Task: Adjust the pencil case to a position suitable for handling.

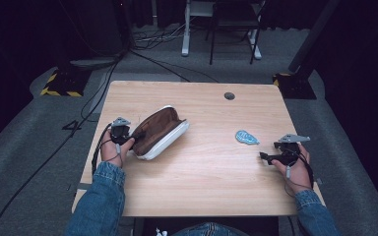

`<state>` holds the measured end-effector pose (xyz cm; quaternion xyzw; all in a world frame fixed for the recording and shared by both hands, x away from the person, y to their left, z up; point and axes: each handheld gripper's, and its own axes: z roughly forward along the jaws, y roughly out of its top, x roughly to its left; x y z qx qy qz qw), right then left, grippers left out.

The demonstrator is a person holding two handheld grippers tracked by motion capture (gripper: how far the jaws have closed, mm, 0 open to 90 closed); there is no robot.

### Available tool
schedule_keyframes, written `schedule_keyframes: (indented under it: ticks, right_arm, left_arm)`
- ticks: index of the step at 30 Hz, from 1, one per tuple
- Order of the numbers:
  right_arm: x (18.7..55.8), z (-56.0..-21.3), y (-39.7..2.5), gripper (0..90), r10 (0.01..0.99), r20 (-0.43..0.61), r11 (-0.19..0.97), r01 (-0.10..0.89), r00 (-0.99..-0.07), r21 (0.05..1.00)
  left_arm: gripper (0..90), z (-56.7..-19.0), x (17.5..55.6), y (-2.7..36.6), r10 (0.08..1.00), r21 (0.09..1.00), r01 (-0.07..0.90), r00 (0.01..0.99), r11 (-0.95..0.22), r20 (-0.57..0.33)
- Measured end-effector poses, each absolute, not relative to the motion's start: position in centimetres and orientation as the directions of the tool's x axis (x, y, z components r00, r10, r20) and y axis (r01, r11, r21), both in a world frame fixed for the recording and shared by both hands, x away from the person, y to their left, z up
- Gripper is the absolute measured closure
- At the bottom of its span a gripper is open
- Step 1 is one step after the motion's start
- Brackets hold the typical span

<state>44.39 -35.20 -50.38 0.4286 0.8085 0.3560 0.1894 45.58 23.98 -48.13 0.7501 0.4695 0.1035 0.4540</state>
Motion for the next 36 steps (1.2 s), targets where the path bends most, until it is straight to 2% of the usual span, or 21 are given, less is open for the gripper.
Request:
schedule_keyframes:
  ticks: [11, 22, 36]
  right_arm:
    - [44.4, -50.4, -35.2, 15.1, 0.828, -0.001, 0.379, 0.558, -0.561, 0.738]
    - [44.4, -50.4, -35.2, 15.1, 0.828, -0.001, 0.379, 0.558, -0.561, 0.738]
    - [44.4, -50.4, -35.2, 15.1, 0.828, -0.001, 0.379, 0.558, -0.561, 0.738]
  left_arm:
    - [84.9, -47.3, 45.1, 23.8, 0.783, 0.784, 0.606, 0.55, -0.136, -0.29]
    - [84.9, -45.1, 44.0, 22.0, 0.741, 0.8, 0.565, 0.622, -0.201, -0.253]
    - [84.8, -43.8, 42.7, 20.0, 0.695, 0.806, 0.543, 0.674, -0.236, -0.25]
